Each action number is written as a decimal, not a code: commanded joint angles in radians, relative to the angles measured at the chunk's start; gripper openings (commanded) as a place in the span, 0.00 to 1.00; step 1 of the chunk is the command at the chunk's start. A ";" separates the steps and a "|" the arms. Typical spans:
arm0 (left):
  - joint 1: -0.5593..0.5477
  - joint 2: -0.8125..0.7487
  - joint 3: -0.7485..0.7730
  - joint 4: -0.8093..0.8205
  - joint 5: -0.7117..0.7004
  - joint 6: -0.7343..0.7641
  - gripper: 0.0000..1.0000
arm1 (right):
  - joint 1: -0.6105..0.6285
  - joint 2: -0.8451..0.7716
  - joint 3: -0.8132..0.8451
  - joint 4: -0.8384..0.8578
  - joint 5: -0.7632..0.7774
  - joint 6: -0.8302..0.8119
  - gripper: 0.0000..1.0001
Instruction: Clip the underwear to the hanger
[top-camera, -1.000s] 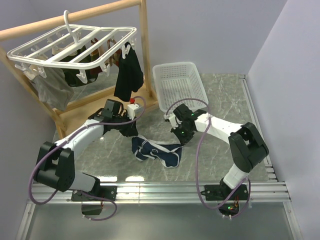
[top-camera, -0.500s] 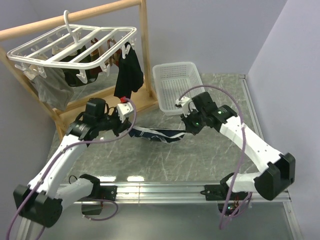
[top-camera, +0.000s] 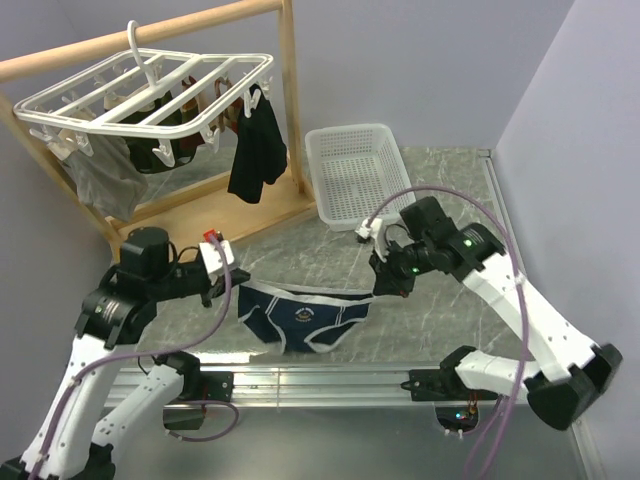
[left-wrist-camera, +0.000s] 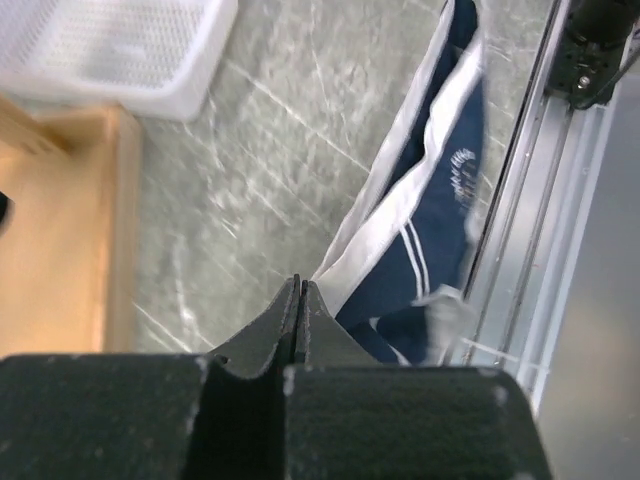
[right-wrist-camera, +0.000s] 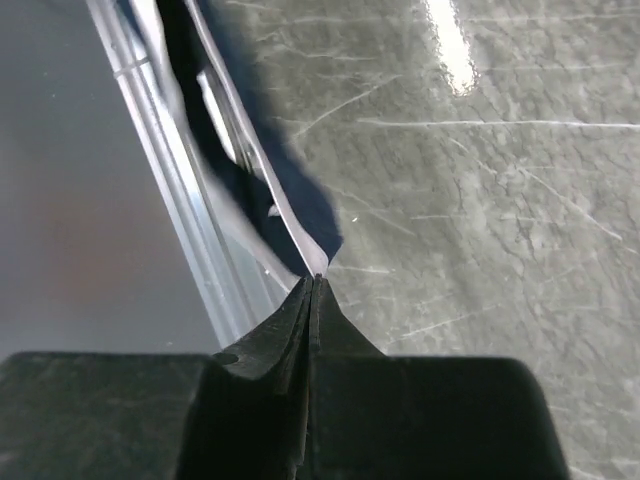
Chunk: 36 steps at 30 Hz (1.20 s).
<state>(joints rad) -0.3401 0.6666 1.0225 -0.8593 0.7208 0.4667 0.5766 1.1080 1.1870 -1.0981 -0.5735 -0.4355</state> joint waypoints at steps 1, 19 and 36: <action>0.003 0.112 -0.031 0.068 -0.075 -0.121 0.00 | 0.002 0.143 0.046 0.027 0.012 -0.003 0.00; 0.016 0.568 -0.146 0.456 -0.380 -0.270 0.70 | -0.110 0.514 0.186 0.213 0.129 0.193 0.44; 0.023 0.853 -0.110 0.203 -0.415 -0.132 0.62 | 0.077 0.647 0.007 0.336 0.093 0.279 0.35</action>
<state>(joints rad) -0.3206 1.5040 0.9070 -0.5945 0.3439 0.2642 0.6468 1.7325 1.2011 -0.8082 -0.4660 -0.1799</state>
